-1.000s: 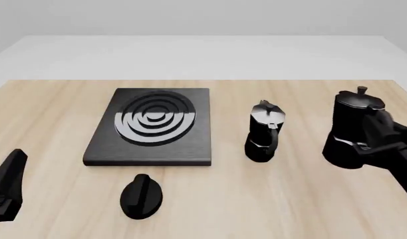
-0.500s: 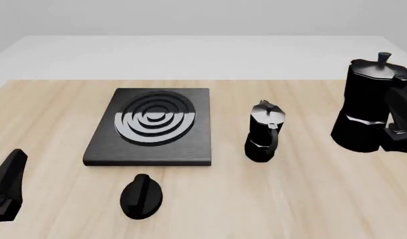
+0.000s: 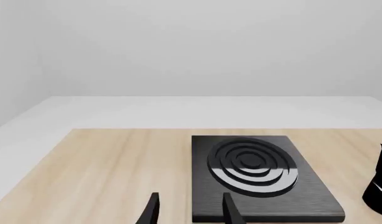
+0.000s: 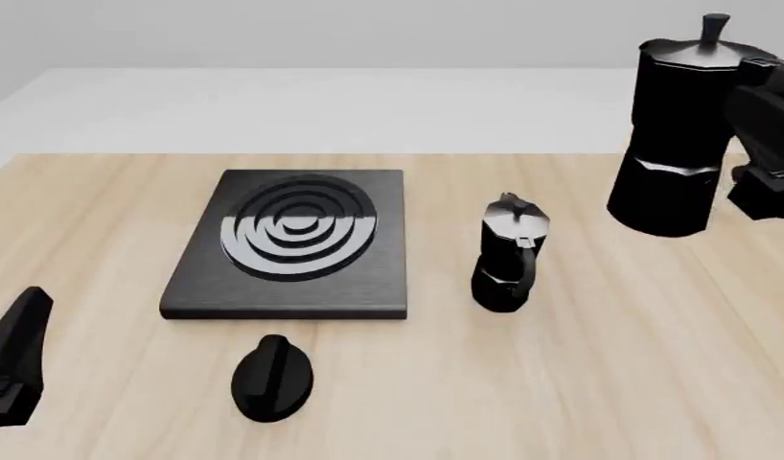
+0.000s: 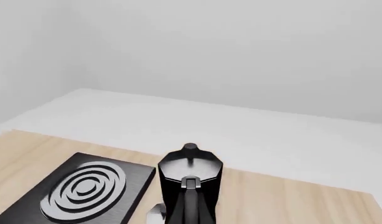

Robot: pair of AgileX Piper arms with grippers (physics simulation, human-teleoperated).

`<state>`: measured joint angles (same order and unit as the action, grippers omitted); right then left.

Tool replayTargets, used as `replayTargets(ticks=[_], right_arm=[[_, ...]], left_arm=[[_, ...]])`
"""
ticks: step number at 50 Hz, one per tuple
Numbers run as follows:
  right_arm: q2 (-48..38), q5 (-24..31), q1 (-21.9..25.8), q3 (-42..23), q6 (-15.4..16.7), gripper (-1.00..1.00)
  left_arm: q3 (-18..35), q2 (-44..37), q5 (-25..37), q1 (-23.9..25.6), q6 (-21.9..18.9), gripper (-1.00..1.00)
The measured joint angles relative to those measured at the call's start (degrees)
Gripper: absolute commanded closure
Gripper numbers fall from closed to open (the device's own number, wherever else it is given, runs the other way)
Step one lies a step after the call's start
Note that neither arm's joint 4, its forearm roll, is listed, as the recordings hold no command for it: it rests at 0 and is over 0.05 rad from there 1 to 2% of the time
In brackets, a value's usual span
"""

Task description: Put the right moka pot on the stove.

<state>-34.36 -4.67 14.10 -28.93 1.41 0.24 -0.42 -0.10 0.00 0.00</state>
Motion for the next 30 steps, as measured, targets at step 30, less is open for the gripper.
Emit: replayTargets(ticks=[30], right_arm=[[-17.64,-9.85,11.19,-8.03,-0.57,1.0]], left_arm=[[0.0,0.0,0.0,0.0,0.0,-1.0]])
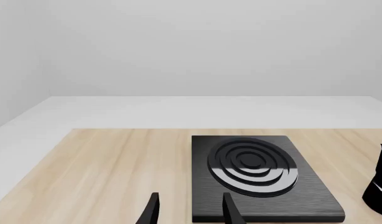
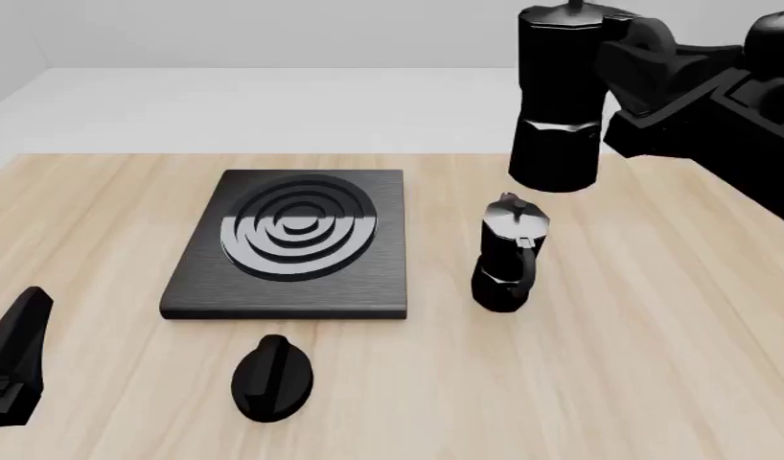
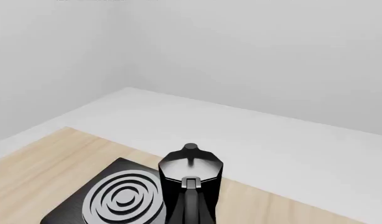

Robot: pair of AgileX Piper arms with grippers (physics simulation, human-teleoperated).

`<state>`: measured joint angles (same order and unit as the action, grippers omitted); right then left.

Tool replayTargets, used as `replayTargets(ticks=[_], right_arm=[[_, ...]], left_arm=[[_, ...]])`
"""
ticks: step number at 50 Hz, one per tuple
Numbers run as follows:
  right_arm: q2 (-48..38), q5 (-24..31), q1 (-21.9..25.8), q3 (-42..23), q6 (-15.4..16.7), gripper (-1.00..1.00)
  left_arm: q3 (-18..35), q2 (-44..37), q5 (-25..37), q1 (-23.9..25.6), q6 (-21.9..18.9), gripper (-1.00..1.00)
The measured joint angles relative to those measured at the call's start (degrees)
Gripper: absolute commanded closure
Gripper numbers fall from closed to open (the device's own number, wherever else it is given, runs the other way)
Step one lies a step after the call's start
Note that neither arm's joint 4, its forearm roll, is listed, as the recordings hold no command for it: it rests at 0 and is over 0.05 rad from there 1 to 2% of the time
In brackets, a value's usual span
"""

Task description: Put the right moka pot on the stove.

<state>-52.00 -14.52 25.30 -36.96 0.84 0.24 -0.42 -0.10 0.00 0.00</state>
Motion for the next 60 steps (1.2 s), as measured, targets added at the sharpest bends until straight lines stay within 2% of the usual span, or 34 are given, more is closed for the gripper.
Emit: replayTargets(ticks=[28,42,60], right_arm=[[-21.75,-18.84,10.78,-6.7,0.93,1.0],[-30.45,-26.08,15.16,-9.88,0.75,1.0],[-39.58,-32.6,17.79,-12.84,0.71,1.0]], left_arm=[[0.0,0.0,0.0,0.0,0.0,-1.0],[0.0,0.0,0.0,0.0,0.0,-1.0],[0.0,0.0,0.0,0.0,0.0,-1.0]])
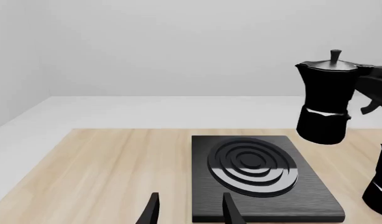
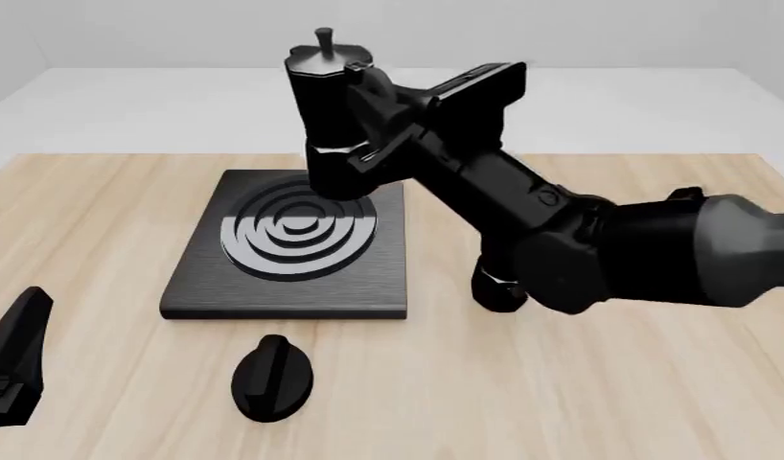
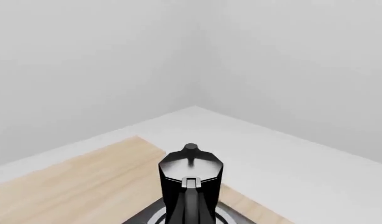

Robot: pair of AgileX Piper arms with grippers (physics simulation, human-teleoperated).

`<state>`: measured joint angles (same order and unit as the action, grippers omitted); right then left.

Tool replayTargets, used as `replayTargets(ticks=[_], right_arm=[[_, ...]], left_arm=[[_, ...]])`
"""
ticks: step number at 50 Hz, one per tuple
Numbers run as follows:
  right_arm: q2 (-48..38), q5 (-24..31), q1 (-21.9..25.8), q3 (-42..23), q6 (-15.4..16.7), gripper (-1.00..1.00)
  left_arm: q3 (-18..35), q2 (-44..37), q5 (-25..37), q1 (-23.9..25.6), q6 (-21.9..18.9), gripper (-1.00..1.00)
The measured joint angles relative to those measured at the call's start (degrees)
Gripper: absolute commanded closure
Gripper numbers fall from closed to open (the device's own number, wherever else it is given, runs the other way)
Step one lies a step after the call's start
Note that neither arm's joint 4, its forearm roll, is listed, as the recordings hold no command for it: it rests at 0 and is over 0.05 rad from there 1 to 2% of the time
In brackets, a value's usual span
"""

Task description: Put the right moka pot on the stove.

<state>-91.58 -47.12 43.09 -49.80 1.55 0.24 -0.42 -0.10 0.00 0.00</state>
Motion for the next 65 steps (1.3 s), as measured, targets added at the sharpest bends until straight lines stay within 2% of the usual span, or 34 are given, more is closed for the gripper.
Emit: replayTargets(ticks=[42,65], right_arm=[[-17.2,-10.0,3.16,-5.82,-1.64,1.0],[-24.86,-11.64,2.37,-11.47,-1.88,1.0]], left_arm=[[0.0,0.0,0.0,0.0,0.0,-1.0],[0.0,0.0,0.0,0.0,0.0,-1.0]])
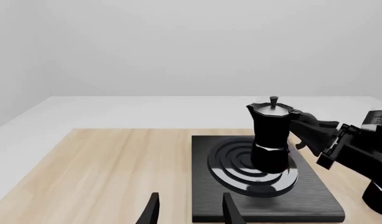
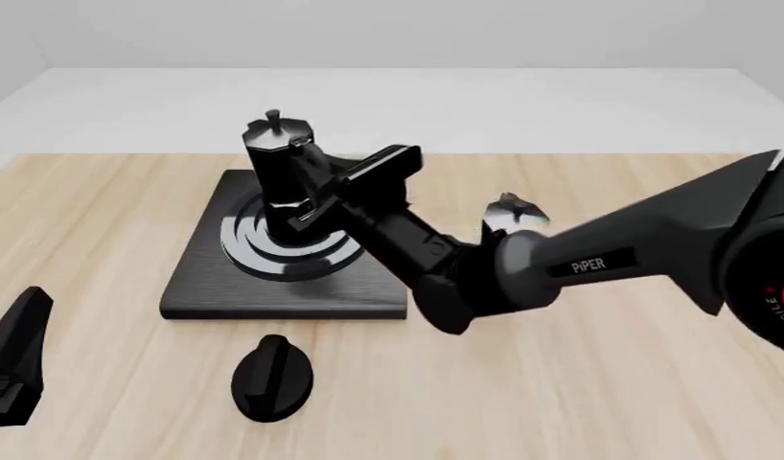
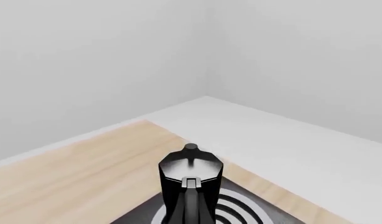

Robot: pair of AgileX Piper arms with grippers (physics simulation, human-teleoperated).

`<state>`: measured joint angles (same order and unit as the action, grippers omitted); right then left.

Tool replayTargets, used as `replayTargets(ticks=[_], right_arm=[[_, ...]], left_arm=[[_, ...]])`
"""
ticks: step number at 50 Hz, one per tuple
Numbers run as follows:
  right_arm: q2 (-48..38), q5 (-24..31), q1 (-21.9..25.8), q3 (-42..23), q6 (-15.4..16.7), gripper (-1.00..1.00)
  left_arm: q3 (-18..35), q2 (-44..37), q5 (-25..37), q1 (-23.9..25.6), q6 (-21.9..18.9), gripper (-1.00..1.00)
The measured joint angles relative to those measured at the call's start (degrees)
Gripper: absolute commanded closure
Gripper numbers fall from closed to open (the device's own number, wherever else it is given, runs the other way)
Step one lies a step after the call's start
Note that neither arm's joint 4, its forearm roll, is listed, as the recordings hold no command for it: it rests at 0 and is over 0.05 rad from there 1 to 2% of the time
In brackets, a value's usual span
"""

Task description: Put the right moka pot on the stove.

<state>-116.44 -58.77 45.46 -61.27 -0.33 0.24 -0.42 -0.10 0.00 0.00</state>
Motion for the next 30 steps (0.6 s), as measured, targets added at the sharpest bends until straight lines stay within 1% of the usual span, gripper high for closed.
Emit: replayTargets(ticks=[30], right_arm=[[-7.77,0.39,-1.07,-8.05,-0.31,1.0]], left_arm=[[0.0,0.0,0.0,0.0,0.0,-1.0]])
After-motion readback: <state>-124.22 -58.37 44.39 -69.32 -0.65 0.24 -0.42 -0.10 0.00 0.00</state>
